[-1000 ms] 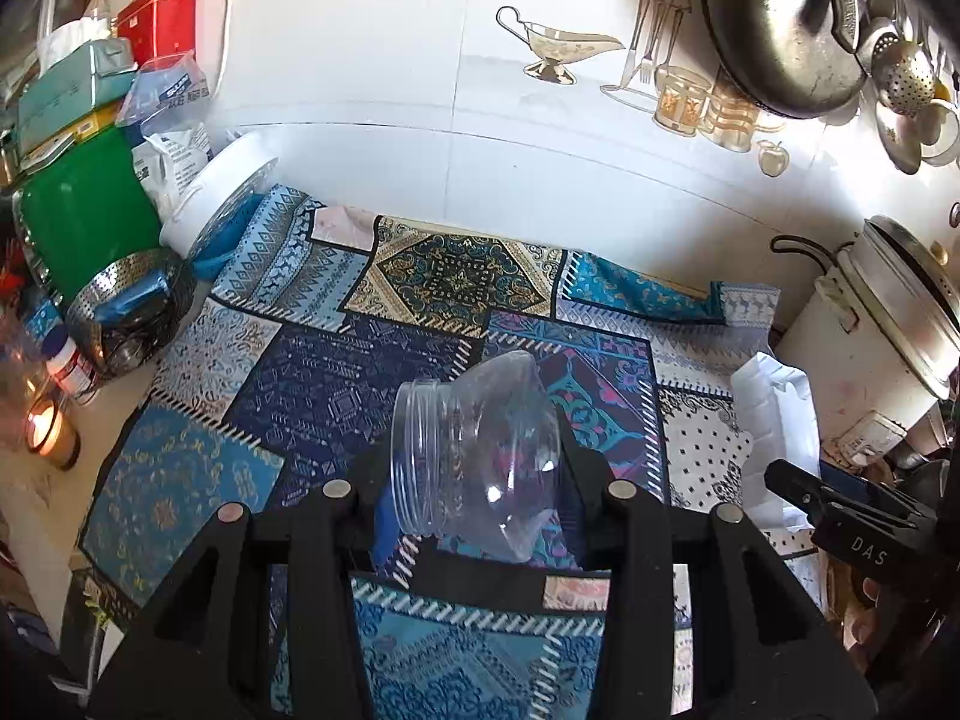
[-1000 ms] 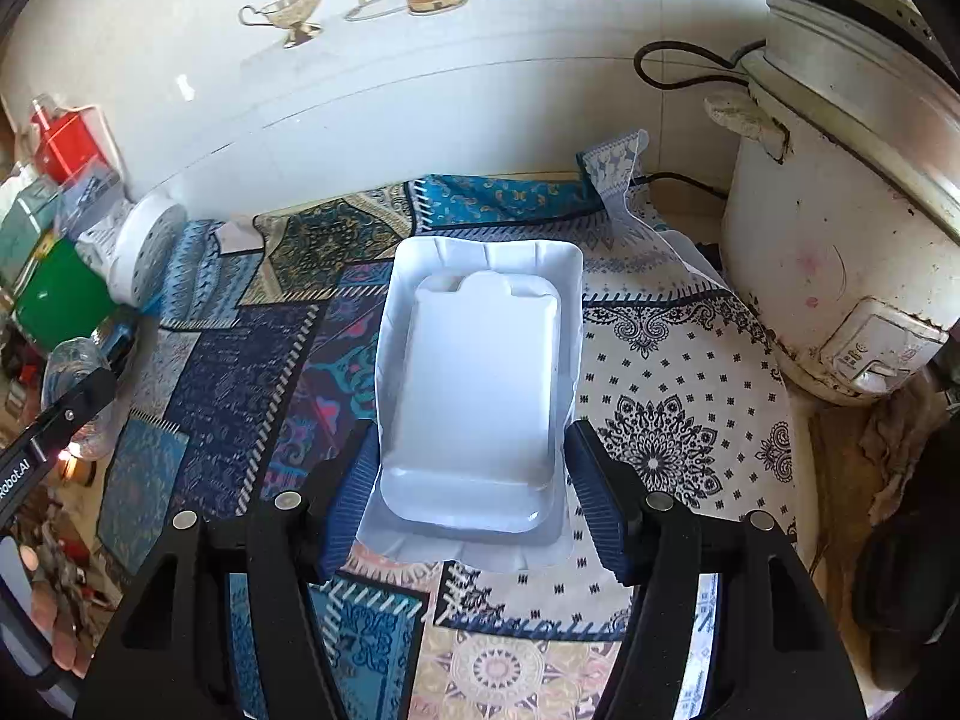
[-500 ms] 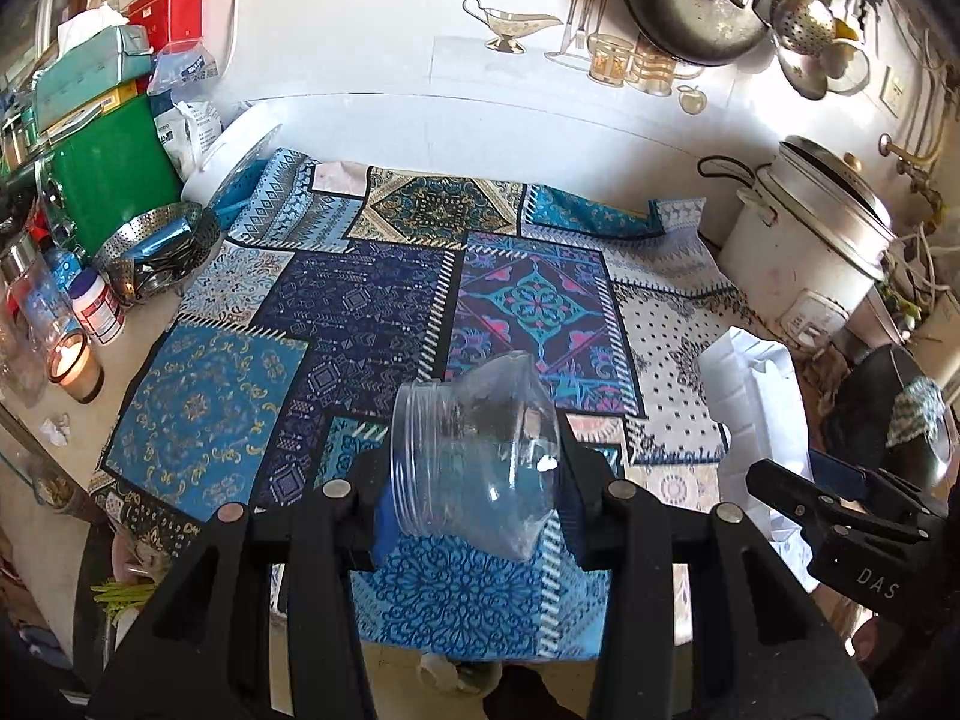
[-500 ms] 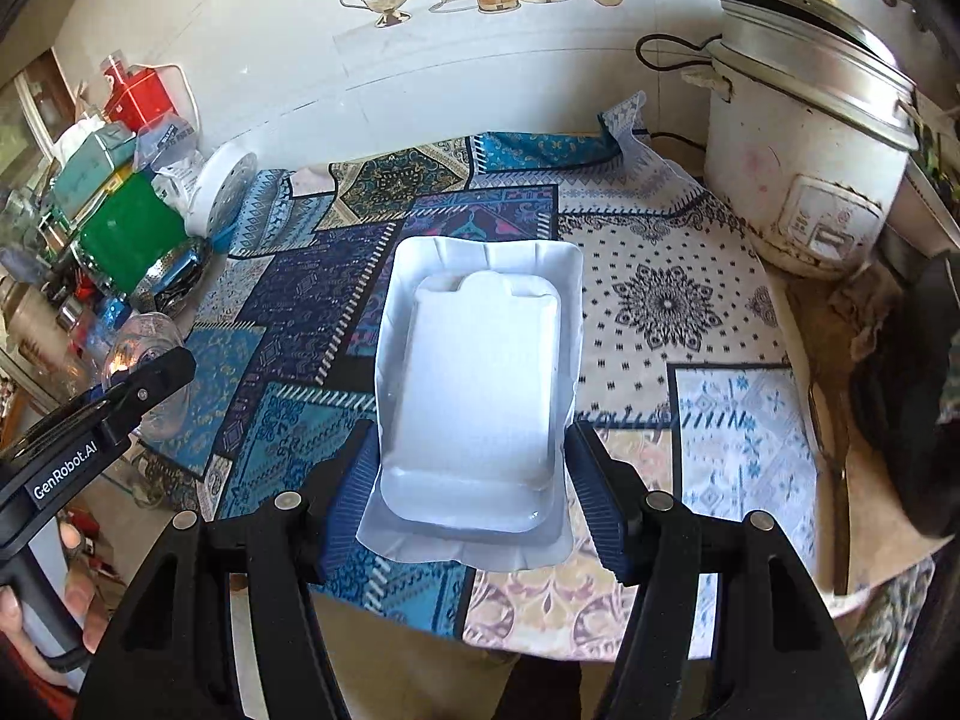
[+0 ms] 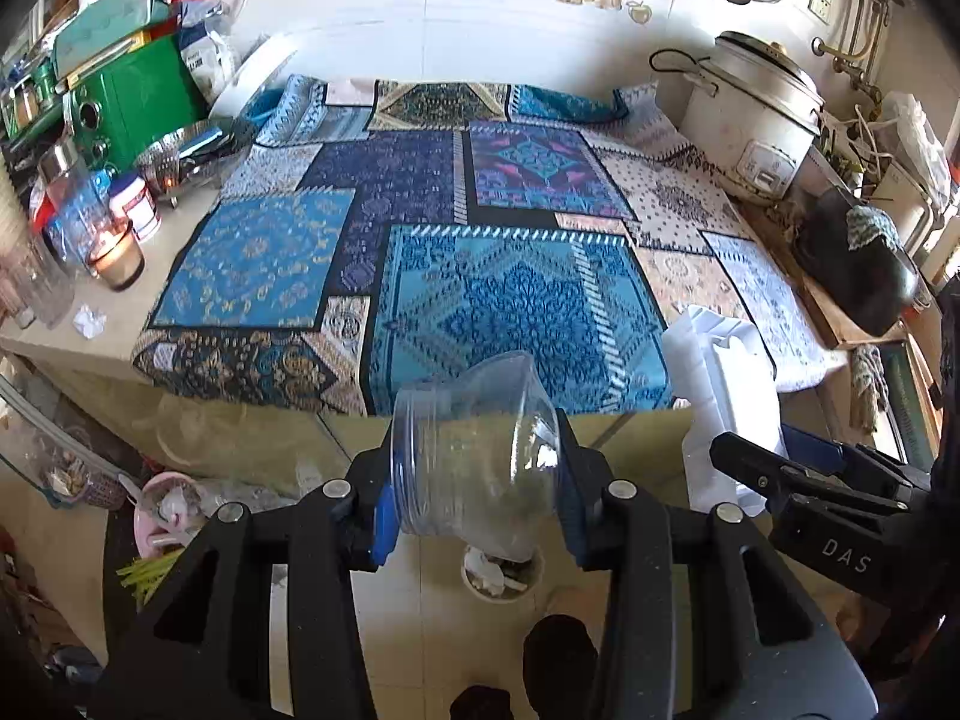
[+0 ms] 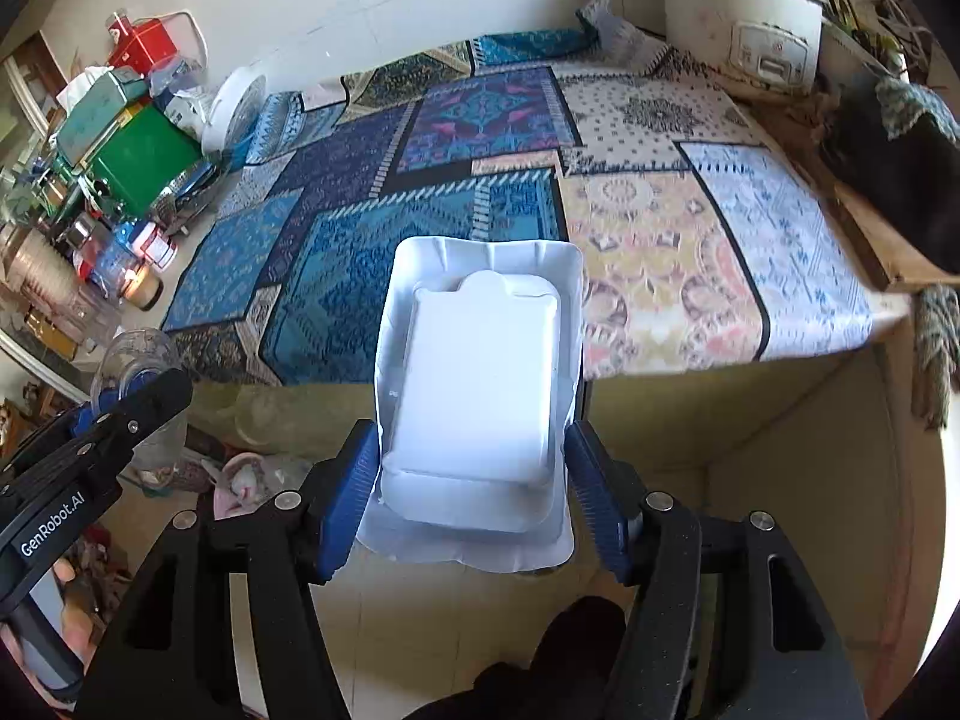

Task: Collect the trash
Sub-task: 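Carry the clear cup and white tray down toward the floor bin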

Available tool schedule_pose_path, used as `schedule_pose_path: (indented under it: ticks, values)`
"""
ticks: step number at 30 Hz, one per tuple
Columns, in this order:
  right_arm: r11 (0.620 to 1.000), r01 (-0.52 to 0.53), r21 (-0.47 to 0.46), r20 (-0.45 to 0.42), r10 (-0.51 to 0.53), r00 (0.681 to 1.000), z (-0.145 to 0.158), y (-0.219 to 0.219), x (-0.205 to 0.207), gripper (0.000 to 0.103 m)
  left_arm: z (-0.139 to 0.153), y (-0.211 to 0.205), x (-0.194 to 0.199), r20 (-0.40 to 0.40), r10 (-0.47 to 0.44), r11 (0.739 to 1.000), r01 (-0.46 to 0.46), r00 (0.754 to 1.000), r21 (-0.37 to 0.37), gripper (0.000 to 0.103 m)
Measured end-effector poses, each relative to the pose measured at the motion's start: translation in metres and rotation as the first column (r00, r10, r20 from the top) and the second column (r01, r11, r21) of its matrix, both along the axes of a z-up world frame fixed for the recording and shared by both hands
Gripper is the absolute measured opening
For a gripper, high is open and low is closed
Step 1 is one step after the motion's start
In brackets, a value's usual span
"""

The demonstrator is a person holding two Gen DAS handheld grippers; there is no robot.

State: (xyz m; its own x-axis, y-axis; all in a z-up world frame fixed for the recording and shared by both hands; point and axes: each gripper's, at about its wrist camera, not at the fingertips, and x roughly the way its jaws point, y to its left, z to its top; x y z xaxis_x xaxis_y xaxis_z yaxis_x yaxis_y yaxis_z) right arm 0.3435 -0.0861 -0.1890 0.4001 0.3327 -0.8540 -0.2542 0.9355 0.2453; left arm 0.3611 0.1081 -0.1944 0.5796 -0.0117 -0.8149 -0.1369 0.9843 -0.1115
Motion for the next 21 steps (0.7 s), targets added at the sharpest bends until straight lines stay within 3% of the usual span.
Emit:
schedule_pose_path:
  ticks: [7,12,16,21]
  values:
    - [0.999,-0.015,-0.048,-0.114,0.010,0.993,-0.048,-0.006,-0.031,0.060,-0.051,-0.015,-0.026,-0.106,-0.017,1.000,0.015,0.994,-0.014,0.042]
    - [0.997,-0.023,-0.073,-0.204,0.008,0.979,-0.108,-0.021,-0.032,0.060,-0.117,-0.024,-0.028,-0.199,-0.006,0.999,-0.004,0.980,-0.046,0.042]
    - [0.995,-0.038,-0.092,-0.280,0.010,0.960,-0.178,-0.036,-0.024,0.061,-0.189,-0.030,-0.022,-0.265,0.026,0.997,-0.043,0.964,-0.057,0.042]
    - [0.994,-0.049,-0.101,-0.362,0.009,0.932,-0.285,-0.049,-0.010,0.061,-0.292,-0.029,-0.015,-0.317,0.080,0.990,-0.114,0.945,-0.089,0.042]
